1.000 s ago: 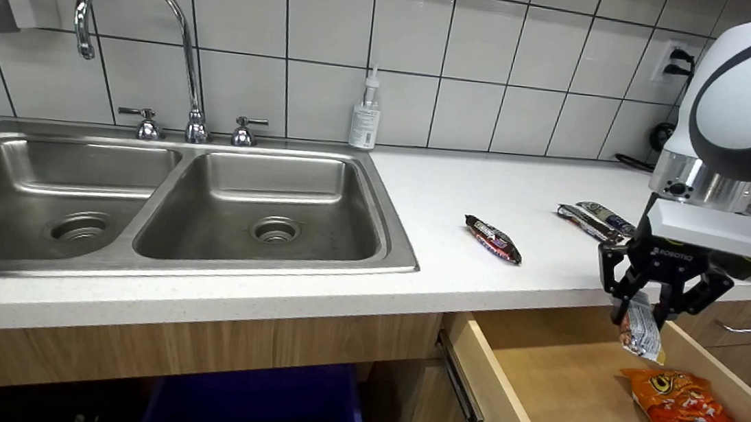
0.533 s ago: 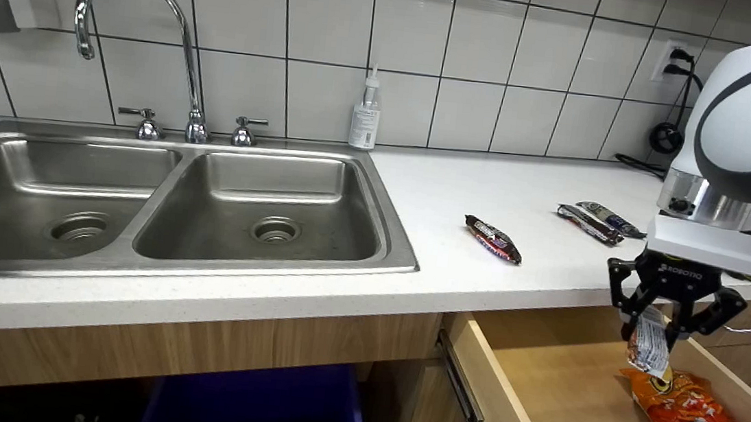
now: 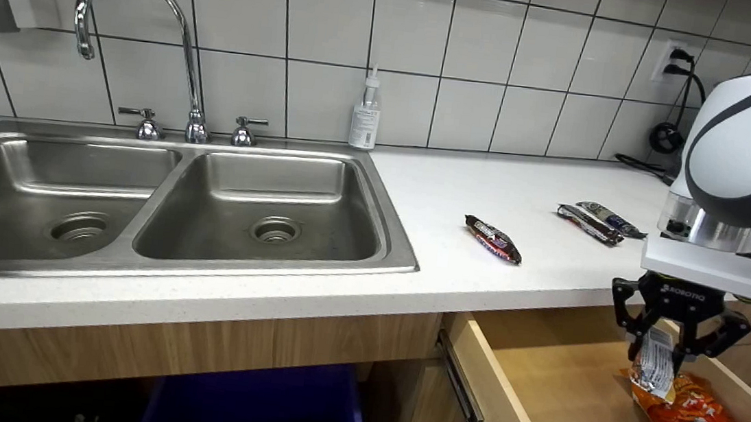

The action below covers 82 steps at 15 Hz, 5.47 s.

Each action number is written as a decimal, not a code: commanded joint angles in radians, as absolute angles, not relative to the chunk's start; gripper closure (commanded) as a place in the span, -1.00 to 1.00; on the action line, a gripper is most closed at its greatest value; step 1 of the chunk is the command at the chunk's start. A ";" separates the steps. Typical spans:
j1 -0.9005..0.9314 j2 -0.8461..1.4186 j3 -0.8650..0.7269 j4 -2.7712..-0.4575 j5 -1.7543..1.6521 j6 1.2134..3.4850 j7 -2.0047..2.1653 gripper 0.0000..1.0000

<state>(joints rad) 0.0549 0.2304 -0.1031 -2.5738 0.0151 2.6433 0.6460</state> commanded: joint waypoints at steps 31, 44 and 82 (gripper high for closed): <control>0.109 0.129 -0.102 -2.641 0.044 2.712 0.683 -1.00; 0.112 0.107 -0.089 -2.552 -0.242 2.667 0.665 -1.00; 0.204 0.516 -0.004 -1.912 -0.193 2.474 0.320 -1.00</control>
<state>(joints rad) 0.2020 0.4736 -0.0115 -1.9900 -0.2217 2.5326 0.3610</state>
